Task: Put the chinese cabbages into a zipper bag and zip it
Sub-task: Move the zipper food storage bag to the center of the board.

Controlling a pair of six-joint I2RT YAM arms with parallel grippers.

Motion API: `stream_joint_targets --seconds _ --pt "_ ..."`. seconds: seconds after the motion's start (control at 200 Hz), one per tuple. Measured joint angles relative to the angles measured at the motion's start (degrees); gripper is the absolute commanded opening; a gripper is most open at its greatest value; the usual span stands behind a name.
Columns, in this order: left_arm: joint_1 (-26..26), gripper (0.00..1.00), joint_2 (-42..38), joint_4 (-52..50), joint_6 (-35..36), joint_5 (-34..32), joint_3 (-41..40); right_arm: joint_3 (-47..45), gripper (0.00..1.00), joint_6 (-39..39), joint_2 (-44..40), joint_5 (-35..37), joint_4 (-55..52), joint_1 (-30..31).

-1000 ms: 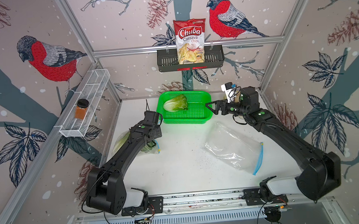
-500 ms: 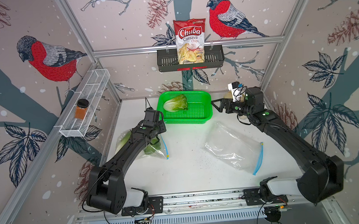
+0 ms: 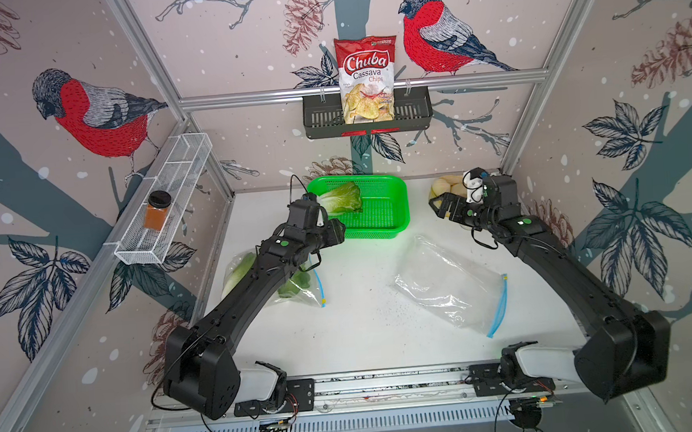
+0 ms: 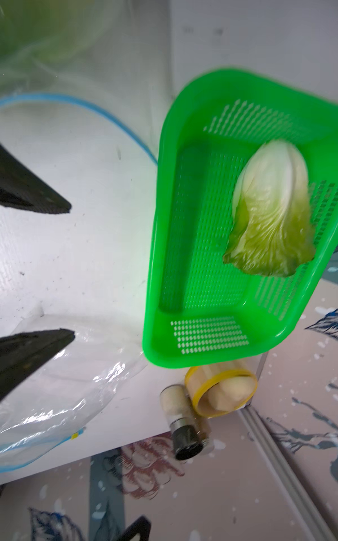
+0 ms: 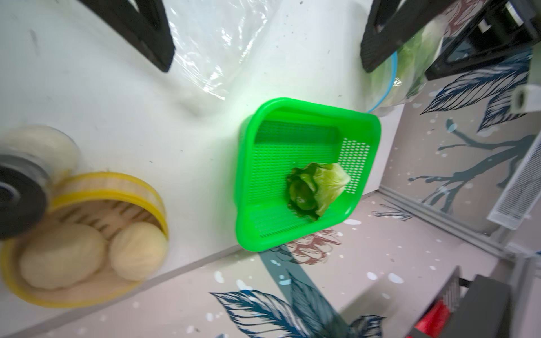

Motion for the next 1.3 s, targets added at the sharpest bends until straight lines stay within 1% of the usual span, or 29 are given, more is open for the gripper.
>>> stream_joint_targets --seconds 0.215,0.36,0.56,0.75,0.83,0.911,0.976,1.121,1.151,1.201,1.236,1.301 --pt "-7.0 0.64 8.6 6.0 0.8 6.9 1.9 -7.1 1.0 1.6 -6.2 1.3 -2.1 -2.0" --pt "-9.8 0.65 15.8 10.4 2.1 11.3 3.9 -11.8 1.0 3.7 -10.1 1.5 -1.8 -3.0" --pt "-13.4 0.65 25.0 13.3 5.1 14.4 8.6 -13.7 1.0 5.8 -13.1 1.6 -1.5 -3.8" --pt "-14.2 0.65 31.1 12.8 7.4 14.8 11.0 -13.7 1.0 5.9 -14.3 1.6 -1.4 -4.4" --pt "-14.7 0.6 33.4 12.8 8.0 15.5 12.5 -13.7 1.0 6.0 -14.6 1.6 -1.4 -4.7" --pt "-14.9 0.59 35.4 12.8 8.7 16.3 13.5 -13.7 1.0 6.1 -14.6 1.6 -1.3 -4.9" --pt "-15.0 0.55 36.8 11.8 9.0 16.1 14.5 -13.7 1.0 6.1 -14.4 1.6 -1.3 -5.0" --pt "-15.2 0.4 38.6 11.8 9.5 15.9 15.7 -13.7 1.0 6.1 -13.7 1.5 -0.9 -5.1" --pt "-15.2 0.34 38.7 11.9 9.5 16.0 15.6 -13.7 1.0 6.1 -13.6 1.5 -0.7 -5.2" --pt "-15.3 0.21 38.7 12.2 9.5 16.2 15.4 -13.7 1.0 6.1 -13.4 1.4 -0.3 -5.2" --pt "-15.3 0.14 38.7 12.5 9.5 16.2 15.2 -13.7 1.0 6.1 -13.4 1.2 -0.2 -5.2" --pt "-15.3 0.12 38.8 12.6 9.5 16.1 15.0 -13.7 1.0 6.1 -13.4 1.3 0.1 -5.2"
